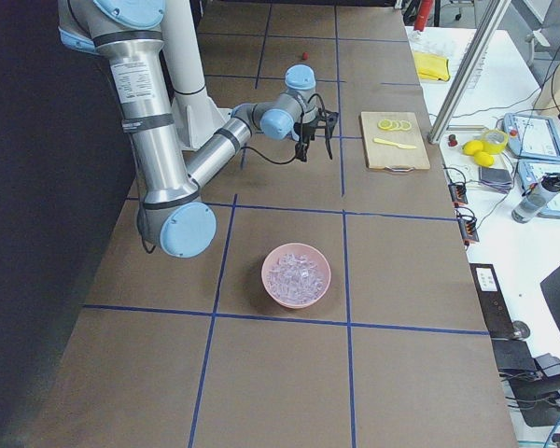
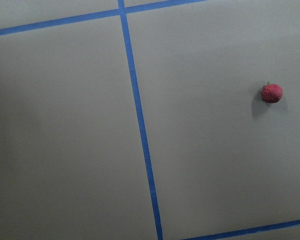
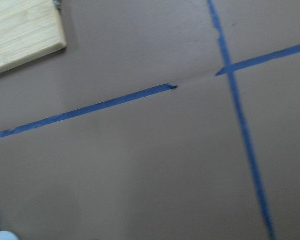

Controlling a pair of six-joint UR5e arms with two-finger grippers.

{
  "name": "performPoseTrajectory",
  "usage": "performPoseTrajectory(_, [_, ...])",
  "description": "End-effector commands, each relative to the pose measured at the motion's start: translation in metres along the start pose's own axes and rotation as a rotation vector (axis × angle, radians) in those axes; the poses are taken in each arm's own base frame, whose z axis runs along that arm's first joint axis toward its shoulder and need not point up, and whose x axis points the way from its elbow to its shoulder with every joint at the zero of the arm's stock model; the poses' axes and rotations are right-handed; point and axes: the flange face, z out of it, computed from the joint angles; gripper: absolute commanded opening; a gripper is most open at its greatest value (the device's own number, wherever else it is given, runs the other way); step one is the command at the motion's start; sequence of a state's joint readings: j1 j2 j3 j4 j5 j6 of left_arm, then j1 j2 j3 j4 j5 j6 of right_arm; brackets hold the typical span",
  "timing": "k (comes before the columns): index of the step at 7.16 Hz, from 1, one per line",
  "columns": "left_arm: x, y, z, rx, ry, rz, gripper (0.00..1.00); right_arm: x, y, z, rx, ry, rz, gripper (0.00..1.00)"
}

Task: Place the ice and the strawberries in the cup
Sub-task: 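Move the right gripper back to the ice bowl, then grasp a third ice cube in the bowl with the right gripper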

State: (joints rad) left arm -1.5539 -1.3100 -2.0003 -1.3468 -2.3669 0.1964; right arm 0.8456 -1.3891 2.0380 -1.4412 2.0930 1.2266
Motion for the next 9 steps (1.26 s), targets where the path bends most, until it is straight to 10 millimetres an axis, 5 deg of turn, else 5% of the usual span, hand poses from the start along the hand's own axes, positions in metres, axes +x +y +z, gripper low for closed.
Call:
performPoseTrajectory(1, [0.000, 0.000, 0.000, 0.000, 0.000, 0.000, 1.00, 0.125, -0.040, -0.022, -0.022, 0.074, -0.154, 0.99])
performPoseTrajectory(3, [0.000, 0.000, 0.000, 0.000, 0.000, 0.000, 1.00, 0.211, -0.064, -0.024, -0.080, 0.092, -0.213, 0.99])
performPoseTrajectory(5, [0.000, 0.001, 0.000, -0.001, 0.000, -0.001, 1.00, 0.272, -0.089, -0.007, -0.121, 0.119, -0.294, 1.00])
performPoseTrajectory(9, [-0.001, 0.002, 0.001, -0.003, 0.001, -0.003, 1.00, 0.304, -0.093, 0.018, -0.168, 0.157, -0.244, 0.99])
